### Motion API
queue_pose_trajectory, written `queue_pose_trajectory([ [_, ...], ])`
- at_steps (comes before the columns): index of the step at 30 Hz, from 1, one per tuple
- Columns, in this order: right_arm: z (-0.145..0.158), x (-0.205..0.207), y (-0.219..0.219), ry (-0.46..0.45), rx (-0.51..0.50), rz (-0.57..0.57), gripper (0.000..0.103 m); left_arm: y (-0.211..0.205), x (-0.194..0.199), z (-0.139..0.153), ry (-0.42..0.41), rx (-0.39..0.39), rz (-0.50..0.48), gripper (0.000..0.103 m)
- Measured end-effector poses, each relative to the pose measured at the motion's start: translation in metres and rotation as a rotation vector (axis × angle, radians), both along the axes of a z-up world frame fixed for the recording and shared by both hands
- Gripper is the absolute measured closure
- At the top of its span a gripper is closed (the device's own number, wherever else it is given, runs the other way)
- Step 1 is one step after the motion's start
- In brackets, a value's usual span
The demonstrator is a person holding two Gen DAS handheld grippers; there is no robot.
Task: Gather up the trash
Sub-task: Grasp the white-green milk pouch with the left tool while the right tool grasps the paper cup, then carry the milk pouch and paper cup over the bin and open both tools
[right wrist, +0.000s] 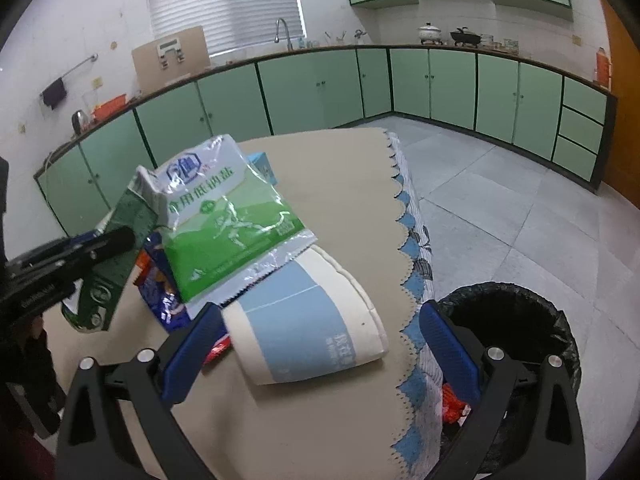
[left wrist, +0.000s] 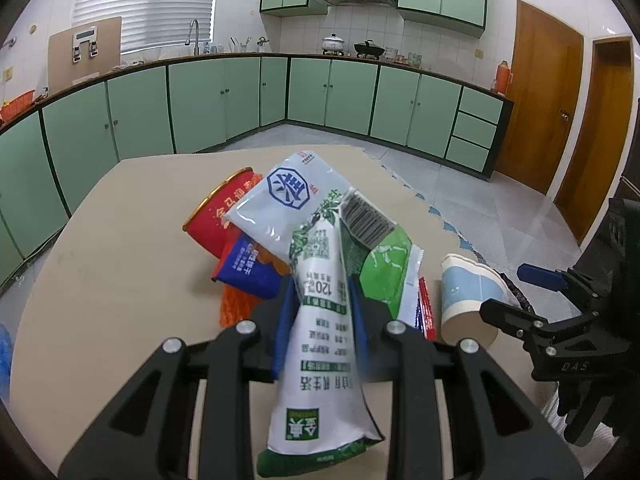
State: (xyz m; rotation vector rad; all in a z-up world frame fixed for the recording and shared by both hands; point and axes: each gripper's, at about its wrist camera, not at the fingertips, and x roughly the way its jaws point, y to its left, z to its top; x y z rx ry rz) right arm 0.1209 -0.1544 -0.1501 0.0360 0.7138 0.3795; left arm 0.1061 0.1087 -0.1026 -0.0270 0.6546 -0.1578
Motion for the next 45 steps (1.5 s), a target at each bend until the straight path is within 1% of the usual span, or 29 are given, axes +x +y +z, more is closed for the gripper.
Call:
queue_pose_trajectory([
  [3, -0.003, 0.004, 0.003, 0.016, 0.003, 0.020, 0.006, 0.001, 0.003, -0.001, 0.004, 0.001, 0.004, 0.078],
  [6, -0.003, 0.003, 0.010, 0.014, -0.024, 0.044, 0.006, -0.001, 0.001, -0.002, -0.001, 0.006, 0.006, 0.078],
  [11, -0.009, 0.006, 0.013, 0.035, -0.031, 0.054, 0.006, -0.003, 0.004, -0.004, 0.002, 0.009, 0.006, 0.078],
  [13, -0.012, 0.008, 0.012, 0.051, -0.018, 0.066, 0.014, -0.003, 0.002, -0.005, 0.003, 0.011, 0.005, 0.078],
  [14, -0.013, 0.009, 0.012, 0.064, -0.009, 0.080, 0.024, -0.003, 0.003, -0.006, 0.003, 0.011, 0.007, 0.078],
  [16, -0.012, 0.007, 0.012, 0.067, -0.003, 0.091, 0.024, -0.003, 0.002, -0.006, 0.003, 0.009, 0.009, 0.078],
  [21, -0.001, -0.004, 0.015, 0.025, -0.018, 0.088, 0.026, -0.003, 0.001, -0.006, -0.003, 0.009, 0.012, 0.078],
  [26, 0.018, -0.013, 0.004, -0.005, 0.032, 0.041, 0.027, -0.005, -0.002, -0.002, -0.018, 0.007, 0.000, 0.078],
  [34, 0.042, -0.023, -0.023, -0.061, 0.027, -0.041, 0.027, -0.021, -0.002, 0.009, -0.043, -0.009, -0.051, 0.078],
  [40, 0.054, -0.027, -0.066, -0.083, 0.030, -0.148, 0.027, -0.053, 0.008, 0.019, -0.051, -0.038, -0.134, 0.078],
  [45, 0.054, -0.027, -0.112, -0.068, 0.010, -0.259, 0.027, -0.096, 0.020, 0.022, -0.047, -0.063, -0.230, 0.078],
])
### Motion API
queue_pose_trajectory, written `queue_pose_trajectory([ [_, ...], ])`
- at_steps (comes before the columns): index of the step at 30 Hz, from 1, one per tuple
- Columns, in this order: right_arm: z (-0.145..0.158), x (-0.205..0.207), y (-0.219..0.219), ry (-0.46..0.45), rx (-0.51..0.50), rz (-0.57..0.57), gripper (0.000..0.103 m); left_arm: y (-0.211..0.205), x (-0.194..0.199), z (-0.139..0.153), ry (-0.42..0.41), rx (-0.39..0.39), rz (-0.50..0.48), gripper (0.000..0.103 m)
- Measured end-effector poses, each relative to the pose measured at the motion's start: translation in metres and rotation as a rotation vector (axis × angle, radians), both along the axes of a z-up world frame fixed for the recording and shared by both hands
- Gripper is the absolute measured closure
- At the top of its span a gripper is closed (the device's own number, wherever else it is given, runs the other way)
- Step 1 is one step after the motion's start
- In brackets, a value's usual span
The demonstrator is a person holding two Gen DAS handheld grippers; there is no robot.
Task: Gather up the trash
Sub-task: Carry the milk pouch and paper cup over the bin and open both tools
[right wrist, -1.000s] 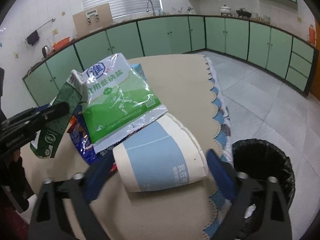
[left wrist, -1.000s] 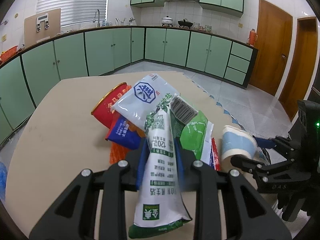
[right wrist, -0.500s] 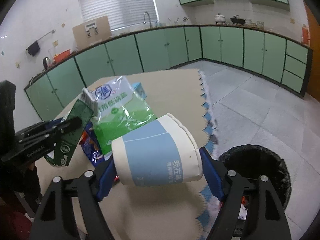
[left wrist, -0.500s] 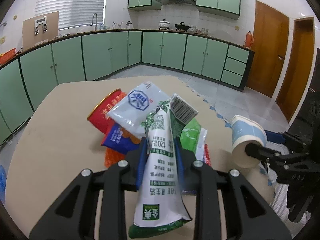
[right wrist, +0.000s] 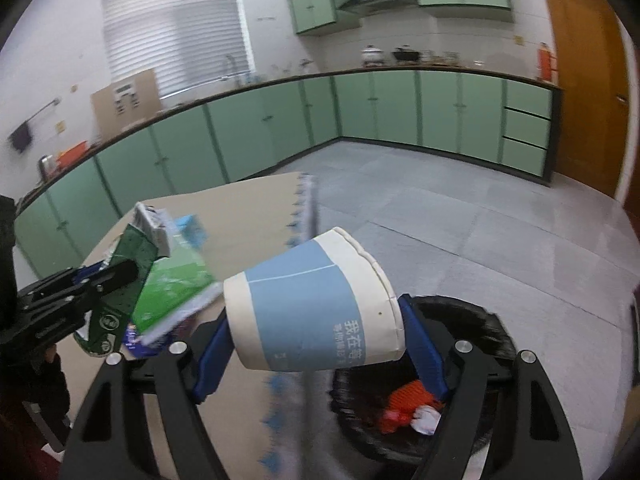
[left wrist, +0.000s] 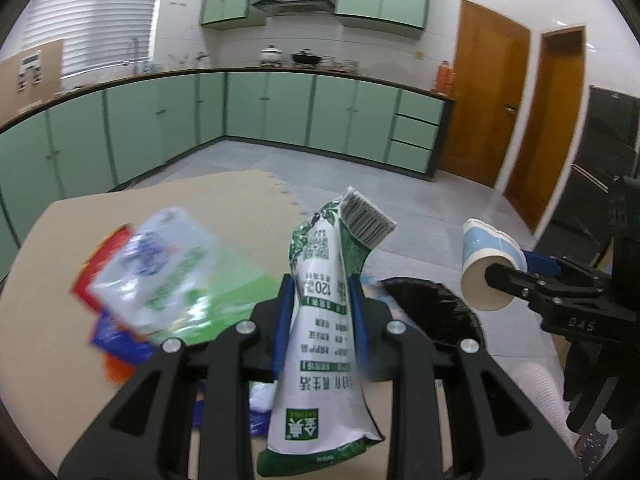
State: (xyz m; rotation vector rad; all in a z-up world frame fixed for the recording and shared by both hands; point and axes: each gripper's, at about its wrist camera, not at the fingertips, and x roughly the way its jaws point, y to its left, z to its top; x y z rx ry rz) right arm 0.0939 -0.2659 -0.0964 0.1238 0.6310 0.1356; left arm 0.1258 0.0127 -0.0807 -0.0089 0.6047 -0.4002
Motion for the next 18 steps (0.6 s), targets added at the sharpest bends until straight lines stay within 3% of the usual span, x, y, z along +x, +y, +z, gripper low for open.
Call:
queue_pose_trajectory([
  [11, -0.011, -0.002, -0.076, 0.040, -0.037, -0.182, 0.027, -0.104, 0.033, -0.007, 0.034, -0.031, -0.171, 0.078],
  [18, -0.022, 0.008, -0.114, 0.069, -0.022, -0.259, 0.027, -0.162, 0.065, -0.020, 0.065, -0.045, -0.219, 0.078],
])
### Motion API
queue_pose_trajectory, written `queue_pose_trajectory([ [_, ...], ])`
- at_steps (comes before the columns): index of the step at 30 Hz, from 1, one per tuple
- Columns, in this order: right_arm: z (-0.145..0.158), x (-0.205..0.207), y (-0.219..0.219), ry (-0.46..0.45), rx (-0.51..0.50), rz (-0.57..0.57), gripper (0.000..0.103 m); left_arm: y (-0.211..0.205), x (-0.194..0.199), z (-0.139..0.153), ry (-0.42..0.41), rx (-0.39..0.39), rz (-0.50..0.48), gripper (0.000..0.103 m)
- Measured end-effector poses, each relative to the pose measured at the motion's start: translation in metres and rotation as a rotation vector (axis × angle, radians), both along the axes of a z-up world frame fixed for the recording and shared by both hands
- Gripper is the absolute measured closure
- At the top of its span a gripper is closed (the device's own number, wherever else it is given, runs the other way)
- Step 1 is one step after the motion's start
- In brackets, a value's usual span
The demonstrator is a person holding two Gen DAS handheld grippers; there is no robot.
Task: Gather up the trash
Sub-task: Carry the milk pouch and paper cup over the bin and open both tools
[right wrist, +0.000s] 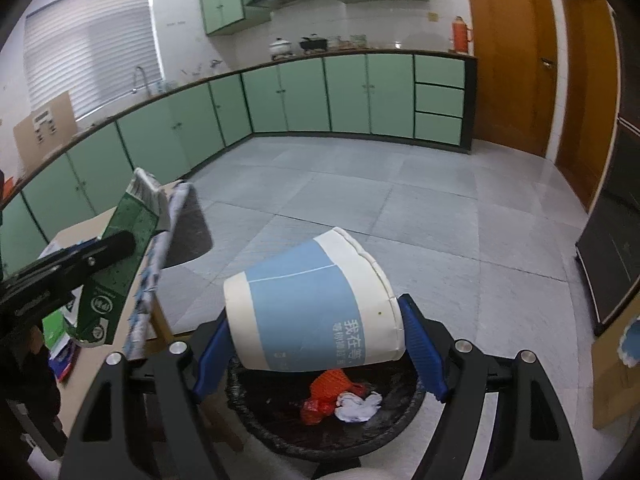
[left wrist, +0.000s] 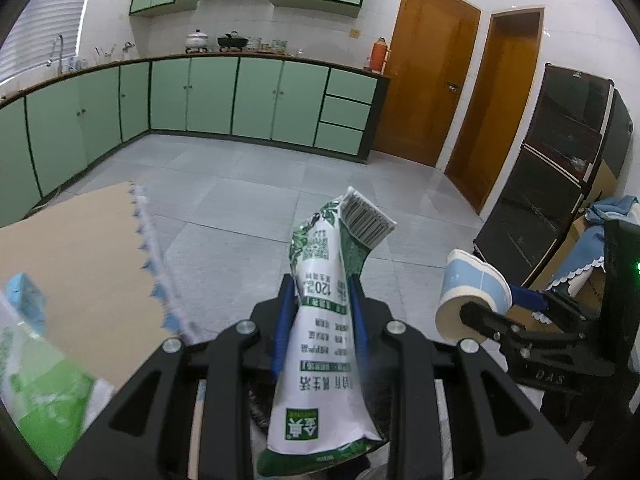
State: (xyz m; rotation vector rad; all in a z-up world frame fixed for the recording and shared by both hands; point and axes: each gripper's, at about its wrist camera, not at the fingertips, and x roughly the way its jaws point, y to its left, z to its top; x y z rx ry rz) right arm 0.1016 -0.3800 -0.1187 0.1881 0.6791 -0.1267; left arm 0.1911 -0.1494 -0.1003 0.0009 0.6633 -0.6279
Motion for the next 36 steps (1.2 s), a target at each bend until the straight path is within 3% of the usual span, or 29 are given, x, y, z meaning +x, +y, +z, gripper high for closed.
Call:
queue_pose_trajectory([
  [8, -0.022, 0.019, -0.028, 0.066, 0.003, -0.029, 0.024, -0.044, 0.032, -0.027, 0.067, 0.026, -0.042, 0.075],
  [13, -0.032, 0.018, -0.039, 0.083, 0.000, -0.064, 0.016, -0.052, 0.034, -0.030, 0.064, 0.044, -0.063, 0.064],
  [20, -0.020, 0.001, -0.036, 0.027, -0.019, -0.106, 0.009, -0.030, 0.028, -0.012, 0.009, 0.010, -0.025, 0.059],
  [27, 0.015, -0.016, -0.010, -0.068, -0.015, -0.094, 0.008, 0.009, -0.002, 0.019, -0.112, 0.020, 0.028, 0.057],
  [36, 0.045, -0.016, 0.046, -0.124, -0.041, -0.012, 0.007, 0.059, -0.028, 0.037, -0.129, -0.002, 0.106, 0.056],
])
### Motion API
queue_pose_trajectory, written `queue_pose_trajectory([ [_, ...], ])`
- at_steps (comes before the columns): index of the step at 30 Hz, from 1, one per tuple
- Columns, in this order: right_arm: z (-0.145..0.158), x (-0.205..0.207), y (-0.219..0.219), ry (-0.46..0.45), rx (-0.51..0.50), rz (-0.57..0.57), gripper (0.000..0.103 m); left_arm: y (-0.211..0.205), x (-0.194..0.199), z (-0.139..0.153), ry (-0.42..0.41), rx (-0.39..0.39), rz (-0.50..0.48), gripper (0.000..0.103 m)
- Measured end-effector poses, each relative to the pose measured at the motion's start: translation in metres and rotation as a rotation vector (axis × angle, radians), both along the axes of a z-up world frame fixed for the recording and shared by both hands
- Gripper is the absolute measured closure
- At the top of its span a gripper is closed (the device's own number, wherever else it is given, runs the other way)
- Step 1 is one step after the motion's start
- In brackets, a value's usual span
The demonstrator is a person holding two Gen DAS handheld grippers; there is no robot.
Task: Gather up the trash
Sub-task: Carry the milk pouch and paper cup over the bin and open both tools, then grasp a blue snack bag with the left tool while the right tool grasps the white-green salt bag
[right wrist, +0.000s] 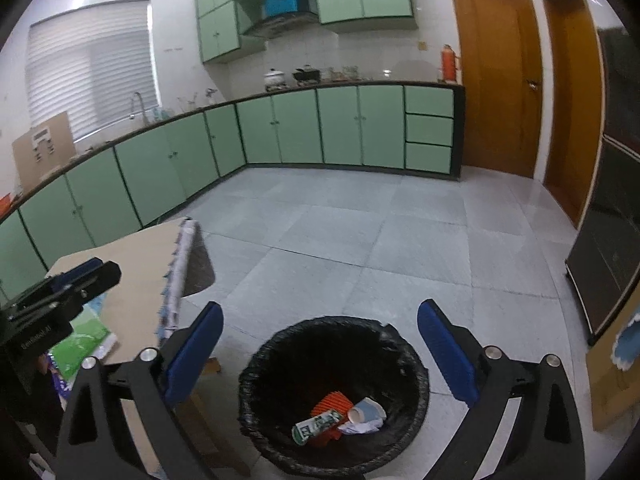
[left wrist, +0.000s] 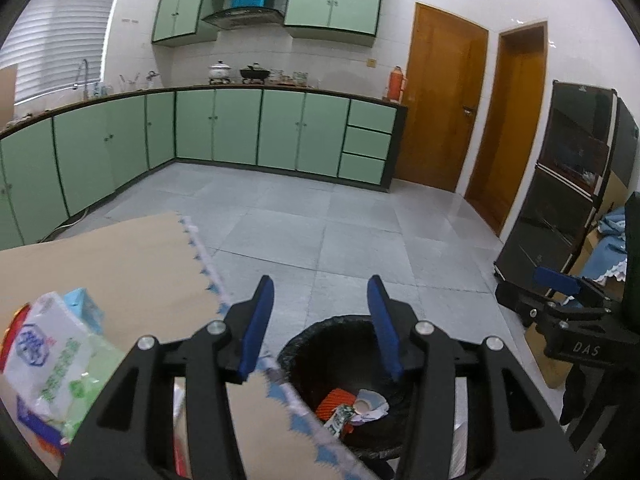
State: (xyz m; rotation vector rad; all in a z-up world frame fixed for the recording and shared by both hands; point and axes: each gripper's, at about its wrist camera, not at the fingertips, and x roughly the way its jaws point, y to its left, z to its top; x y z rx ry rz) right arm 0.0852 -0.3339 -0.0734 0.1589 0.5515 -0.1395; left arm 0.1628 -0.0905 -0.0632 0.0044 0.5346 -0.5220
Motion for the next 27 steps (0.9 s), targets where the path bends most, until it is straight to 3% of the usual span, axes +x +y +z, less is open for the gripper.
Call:
queue_pose_trajectory([
  [7, 0.001, 0.011, 0.056, -0.014, 0.016, 0.084, 0.007, 0.059, -0.011, 0.004, -0.012, 0.007, 0.090, 0.056],
  [17, -0.014, 0.034, 0.168, -0.023, 0.006, 0.275, 0.007, 0.189, -0.025, -0.001, -0.031, 0.075, 0.335, 0.056],
  [27, -0.036, 0.046, 0.254, 0.008, -0.013, 0.448, 0.007, 0.277, -0.035, -0.012, 0.018, 0.079, 0.498, 0.057],
])
